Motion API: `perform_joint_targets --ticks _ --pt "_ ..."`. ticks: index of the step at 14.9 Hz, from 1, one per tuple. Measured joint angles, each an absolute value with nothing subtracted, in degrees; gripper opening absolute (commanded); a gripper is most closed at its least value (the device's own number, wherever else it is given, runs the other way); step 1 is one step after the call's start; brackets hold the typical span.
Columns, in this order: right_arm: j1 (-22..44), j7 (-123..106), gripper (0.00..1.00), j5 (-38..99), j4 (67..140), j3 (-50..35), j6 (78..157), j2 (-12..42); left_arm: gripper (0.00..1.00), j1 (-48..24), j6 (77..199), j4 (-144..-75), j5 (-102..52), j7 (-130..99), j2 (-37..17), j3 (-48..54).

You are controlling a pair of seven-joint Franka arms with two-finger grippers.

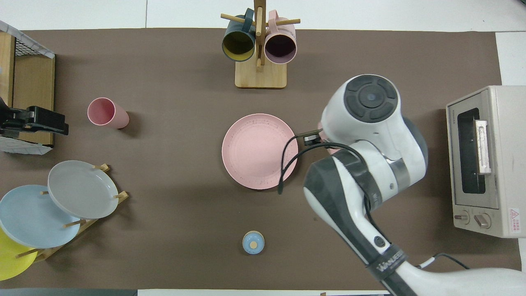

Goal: Organize tableware
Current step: 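Carry the pink bowl with the right gripper toward the pink plate, then lower the bowl onto the plate while the left gripper grasps the pink cup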

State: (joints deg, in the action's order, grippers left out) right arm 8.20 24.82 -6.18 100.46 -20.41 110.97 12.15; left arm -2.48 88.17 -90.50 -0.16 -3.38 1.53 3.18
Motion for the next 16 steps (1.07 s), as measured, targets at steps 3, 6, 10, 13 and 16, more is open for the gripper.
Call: perform_joint_targets --ticks 3,6,10,13,16 --pt "13.1 39.0 0.0 -9.8 92.5 -25.1 108.3 18.1 1.0 -2.5 92.7 -93.3 -0.2 -3.5 1.2 3.2" --pt "22.3 51.3 0.0 -16.3 81.9 -25.5 107.4 28.9 1.0 -2.4 101.1 -97.6 -0.2 -3.7 -3.3 3.2" --pt "24.1 54.9 0.0 -18.5 79.2 -25.3 111.9 35.1 1.0 -2.3 110.4 -98.1 -0.3 -4.2 -12.7 3.2" --pt "23.4 54.9 0.0 -20.3 79.8 -25.3 112.1 35.3 1.0 -2.3 113.0 -98.0 -0.4 -4.3 -15.2 3.3" --pt "23.1 54.9 0.0 -20.8 80.9 -25.3 112.3 35.3 1.0 -2.5 113.8 -98.6 -0.4 -4.3 -16.3 3.5"
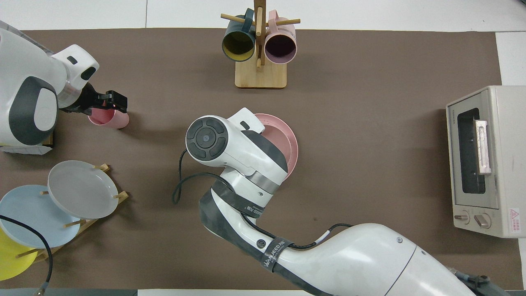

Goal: Organize tableware
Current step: 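Lower the bowl onto the plate while the left gripper grasps the pink cup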

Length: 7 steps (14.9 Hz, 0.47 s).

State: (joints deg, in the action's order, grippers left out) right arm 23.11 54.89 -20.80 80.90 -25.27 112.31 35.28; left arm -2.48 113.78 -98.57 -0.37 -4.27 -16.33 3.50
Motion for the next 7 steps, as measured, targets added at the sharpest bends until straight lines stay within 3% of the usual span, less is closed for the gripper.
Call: perform_joint_targets --ticks 2,4,5,6,7 --pt "23.0 55.0 0.0 -20.8 81.5 -25.3 112.8 35.3 0.99 -2.5 115.5 -99.6 -0.4 -4.3 -16.9 3.5" --pt "22.9 55.5 0.54 -20.5 81.7 -25.3 112.8 35.3 0.98 -2.5 116.9 -100.4 -0.4 -4.3 -17.2 3.5" --pt "22.8 55.8 0.7 -20.5 81.7 -25.3 112.8 35.2 0.95 -2.5 117.7 -100.8 -0.4 -4.3 -17.2 3.5" --pt "22.7 55.8 1.0 -20.5 81.7 -25.3 112.8 35.1 0.89 -2.5 118.4 -101.3 -0.4 -4.3 -17.2 3.5" --pt "22.7 55.8 1.0 -20.5 81.7 -25.3 112.6 34.9 0.73 -2.5 119.1 -101.8 -0.4 -4.3 -17.3 3.5"
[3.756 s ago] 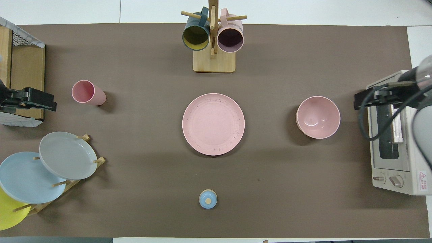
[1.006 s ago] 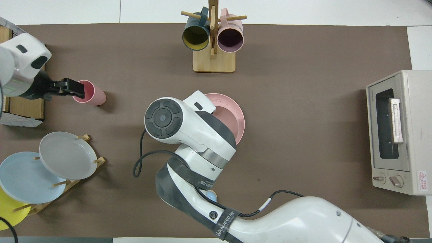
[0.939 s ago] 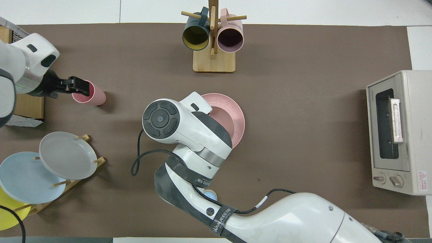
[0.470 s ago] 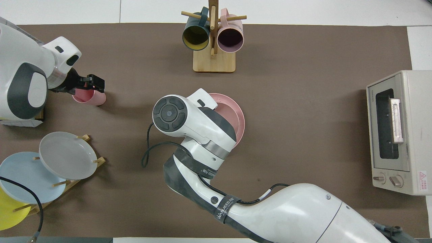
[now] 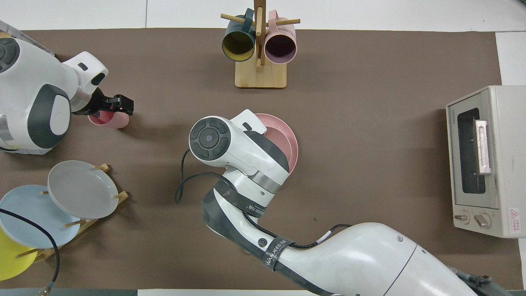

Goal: Organize tableware
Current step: 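Lower the bowl onto the plate while the left gripper grasps the pink cup, then withdraw the right gripper while the left gripper lifts the pink cup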

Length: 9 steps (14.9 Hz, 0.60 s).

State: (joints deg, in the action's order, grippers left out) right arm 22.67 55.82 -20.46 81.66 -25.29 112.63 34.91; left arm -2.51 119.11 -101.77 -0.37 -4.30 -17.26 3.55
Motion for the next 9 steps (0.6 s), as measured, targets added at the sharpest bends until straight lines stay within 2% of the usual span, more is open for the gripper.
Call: perform_joint_targets --ticks 1,3,4,9 --pt "22.6 55.8 1.0 -20.5 81.4 -25.3 112.2 34.7 0.46 -2.5 119.7 -102.3 -0.4 -4.3 -17.3 3.6" --pt "22.1 55.8 1.0 -20.5 80.1 -25.3 110.9 33.9 0.04 -2.5 120.1 -102.9 -0.4 -3.8 -17.6 3.6" --pt "21.1 54.8 1.0 -20.5 79.3 -25.3 109.9 32.8 0.0 -2.5 120.3 -103.0 -0.4 -2.9 -17.6 3.6" --pt "10.4 35.9 1.0 -13.4 79.1 -23.4 98.6 21.6 0.0 -2.5 120.5 -103.0 -0.3 -0.2 -17.7 3.4"
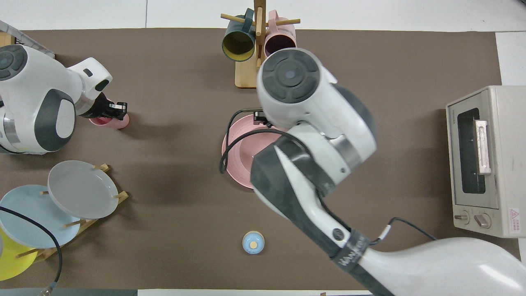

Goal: Organize tableware
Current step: 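Withdraw the right gripper while the left gripper lifts the pink cup, then carry the pink cup with the left gripper and lower it into the bowl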

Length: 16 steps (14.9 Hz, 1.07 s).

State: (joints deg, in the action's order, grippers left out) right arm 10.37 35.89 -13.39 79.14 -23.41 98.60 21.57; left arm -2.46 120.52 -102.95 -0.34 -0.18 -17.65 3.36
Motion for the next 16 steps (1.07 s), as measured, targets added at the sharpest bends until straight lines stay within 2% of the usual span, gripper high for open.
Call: perform_joint_targets --ticks 2,4,8,11,16 --pt "9.1 29.3 1.0 -9.7 81.0 -18.8 95.3 16.3 0.0 -2.5 120.1 -101.9 -0.4 -0.2 -17.6 3.5" --pt "9.4 21.5 1.0 -6.1 83.9 -12.5 92.6 11.6 0.0 -2.6 115.5 -97.9 -0.6 -1.3 -17.5 3.7" --pt "9.3 7.5 1.0 -3.5 91.1 -1.5 91.1 4.1 0.0 -4.7 97.6 -81.9 -4.8 -15.8 -16.5 4.5" --pt "9.4 6.6 1.0 -3.4 95.7 -0.4 91.0 1.0 0.0 -12.7 91.9 -74.5 -5.2 -33.5 -16.2 5.6" --pt "8.0 6.1 1.0 -2.6 96.9 -0.2 92.2 0.7 0.0 -28.9 97.8 -74.1 -5.2 -56.1 -19.0 5.9"
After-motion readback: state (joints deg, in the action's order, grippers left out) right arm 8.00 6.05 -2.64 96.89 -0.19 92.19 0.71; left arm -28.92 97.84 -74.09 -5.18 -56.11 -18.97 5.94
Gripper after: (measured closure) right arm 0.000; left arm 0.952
